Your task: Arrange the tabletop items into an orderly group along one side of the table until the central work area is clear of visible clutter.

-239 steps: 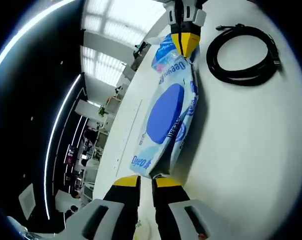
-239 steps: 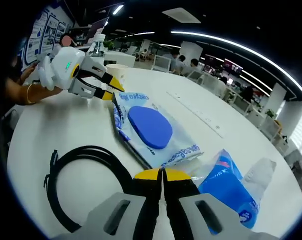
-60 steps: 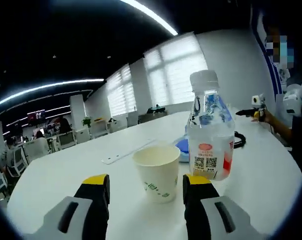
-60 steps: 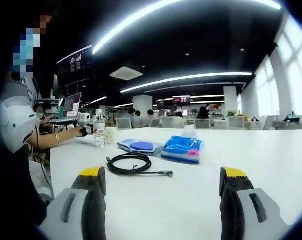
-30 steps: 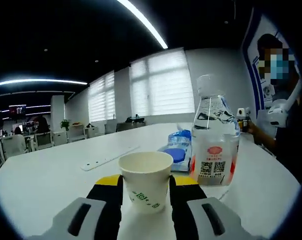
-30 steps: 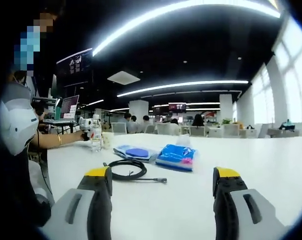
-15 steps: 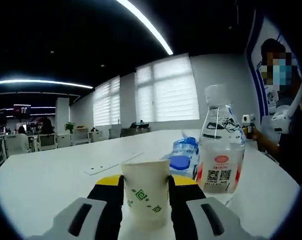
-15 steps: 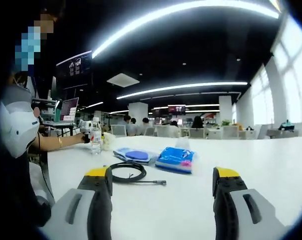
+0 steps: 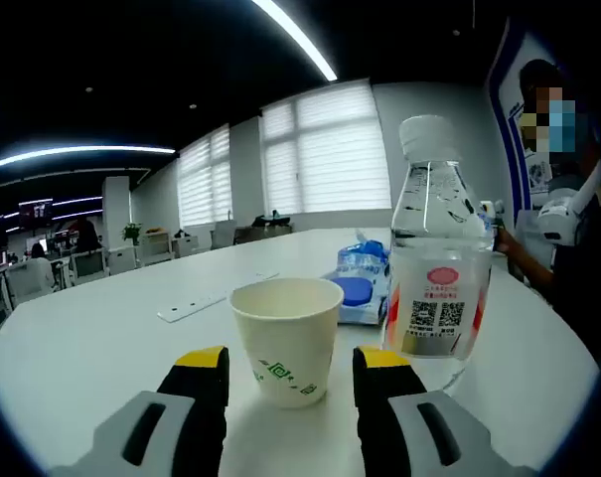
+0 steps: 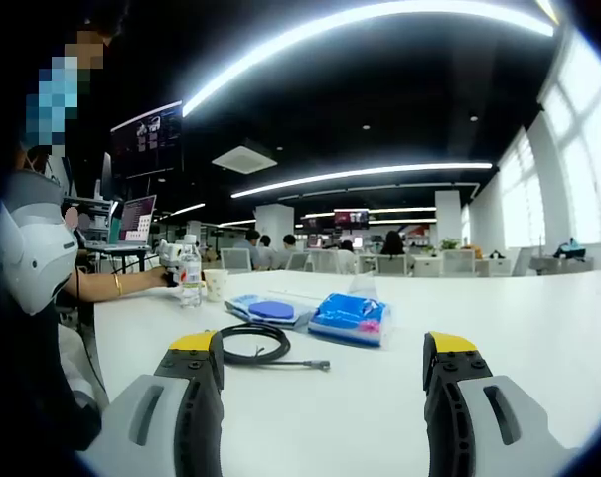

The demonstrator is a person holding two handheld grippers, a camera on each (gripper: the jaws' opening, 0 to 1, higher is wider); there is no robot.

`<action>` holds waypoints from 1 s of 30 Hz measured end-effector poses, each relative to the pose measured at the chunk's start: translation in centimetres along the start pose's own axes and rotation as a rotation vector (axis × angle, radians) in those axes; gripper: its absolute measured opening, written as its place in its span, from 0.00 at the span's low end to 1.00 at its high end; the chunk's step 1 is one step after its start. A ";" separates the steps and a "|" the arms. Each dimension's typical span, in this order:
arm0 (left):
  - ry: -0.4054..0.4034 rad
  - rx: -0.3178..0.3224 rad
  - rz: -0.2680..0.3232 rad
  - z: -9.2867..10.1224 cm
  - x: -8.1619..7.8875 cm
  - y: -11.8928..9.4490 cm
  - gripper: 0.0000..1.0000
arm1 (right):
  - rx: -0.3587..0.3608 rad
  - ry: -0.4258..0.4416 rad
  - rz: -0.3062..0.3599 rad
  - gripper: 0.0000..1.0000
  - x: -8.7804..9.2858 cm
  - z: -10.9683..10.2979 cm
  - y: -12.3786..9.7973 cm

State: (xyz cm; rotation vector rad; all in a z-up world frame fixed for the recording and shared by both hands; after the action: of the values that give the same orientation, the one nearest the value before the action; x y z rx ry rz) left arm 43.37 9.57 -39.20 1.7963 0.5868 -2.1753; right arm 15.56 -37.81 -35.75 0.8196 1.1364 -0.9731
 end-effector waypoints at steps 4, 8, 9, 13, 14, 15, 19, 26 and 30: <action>-0.043 0.014 0.038 -0.1 -0.3 0.0 0.59 | 0.001 0.000 -0.006 0.79 0.2 0.0 0.0; -0.031 0.041 0.025 0.8 0.0 0.4 0.58 | 0.010 0.004 -0.009 0.79 0.3 0.2 -0.1; -0.023 0.045 0.015 0.8 0.1 0.5 0.57 | 0.012 0.008 -0.007 0.79 0.3 0.2 -0.1; -0.003 0.062 -0.016 1.0 0.6 0.9 0.56 | 0.013 0.011 -0.002 0.78 0.2 0.3 0.1; -0.003 0.068 -0.020 1.1 0.7 1.1 0.56 | 0.014 0.011 -0.004 0.78 0.2 0.3 0.2; -0.002 0.070 -0.021 1.4 0.8 1.3 0.56 | 0.016 0.011 -0.007 0.78 0.3 0.4 0.2; -0.004 0.083 -0.030 1.4 1.0 1.7 0.54 | 0.016 0.011 -0.008 0.77 0.3 0.4 0.2; 0.028 0.116 -0.034 2.1 1.2 2.9 0.39 | 0.014 0.027 -0.027 0.76 1.3 0.4 0.6; 0.040 0.100 -0.028 1.0 0.7 2.7 0.38 | 0.014 0.025 -0.019 0.76 1.0 0.5 0.7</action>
State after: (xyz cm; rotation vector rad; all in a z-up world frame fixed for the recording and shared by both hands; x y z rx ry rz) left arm 43.54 6.72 -40.14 1.8973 0.5243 -2.2286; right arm 16.50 -38.18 -36.59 0.8359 1.1617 -0.9903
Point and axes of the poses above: the point that each gripper's makers call its tool centre point, and the gripper's own axes: y roughly forward along the fingers, z roughly to its right, x roughly out of its underside, the point moved 2 cm from there along -y, roughly backward along the fingers, and after that the axes turned 12 degrees about -y, right-handed, at the moved point
